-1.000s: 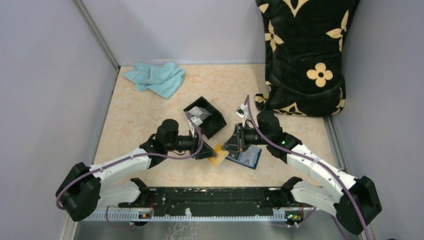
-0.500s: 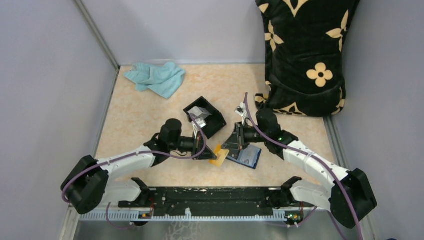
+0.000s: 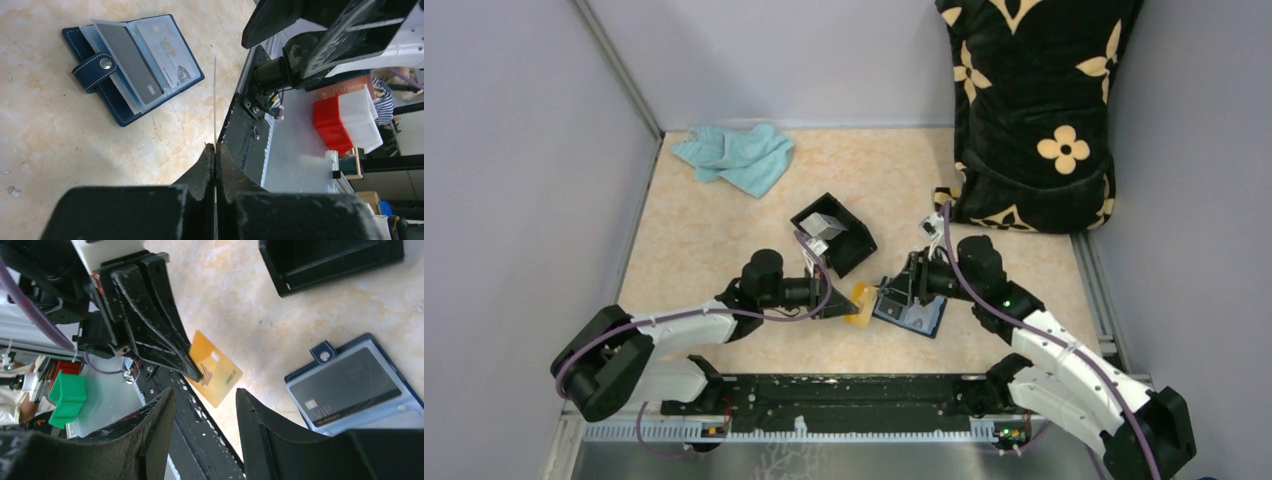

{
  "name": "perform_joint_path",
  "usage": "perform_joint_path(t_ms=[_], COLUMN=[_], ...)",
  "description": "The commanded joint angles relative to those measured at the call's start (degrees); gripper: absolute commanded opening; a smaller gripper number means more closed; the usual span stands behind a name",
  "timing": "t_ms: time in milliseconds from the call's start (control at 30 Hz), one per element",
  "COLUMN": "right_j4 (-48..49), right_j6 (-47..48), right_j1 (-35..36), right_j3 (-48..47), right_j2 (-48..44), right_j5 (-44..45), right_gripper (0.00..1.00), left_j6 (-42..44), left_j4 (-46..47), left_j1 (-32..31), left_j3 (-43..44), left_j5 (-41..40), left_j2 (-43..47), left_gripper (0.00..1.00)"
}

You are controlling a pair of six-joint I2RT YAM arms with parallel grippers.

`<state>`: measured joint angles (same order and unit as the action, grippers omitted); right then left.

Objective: Put the credit cards into the card holder
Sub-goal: Pick up the credit card from the storage box.

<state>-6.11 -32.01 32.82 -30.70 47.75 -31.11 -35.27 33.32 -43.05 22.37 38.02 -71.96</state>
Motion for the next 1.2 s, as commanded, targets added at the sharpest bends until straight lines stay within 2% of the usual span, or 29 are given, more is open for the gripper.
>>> perform_joint_path(t_ms=[0,200,567,933,1167], right_j4=[5.2,11.9,18.9,19.1,22.8], right_j6=[-4.1,-8.2,-11.6,-11.8,-13.3], right_j1=[-0.4,-0.5,-0.5,-0.5,-0.5], right_j3=[5.3,10.8,13.4,14.7,15.4], right_j2=[-3.8,-6.1,-4.6,-5.7,-3.8], right_j5=[4.3,4.8,3.7,4.2,2.7], right_gripper=[0.49,0.48,0.44,0.42,0.32], left_j6=[-7.5,-12.5,-17.4,-19.8,-20.8], left_j4=[12.9,19.2,28.1,32.3,34.2], left_j1=[-0.9,-3.0,-5.2,-5.8,-6.2], left_j3=[-2.7,-2.5,-1.1,0.5,1.3], left_j5=[-4.9,-6.7,-6.5,-5.9,-4.8], left_j2=[-0.9,-4.7,-11.8,-15.3,-18.0], left_gripper=[0.00,0.00,0.00,0.00,0.00])
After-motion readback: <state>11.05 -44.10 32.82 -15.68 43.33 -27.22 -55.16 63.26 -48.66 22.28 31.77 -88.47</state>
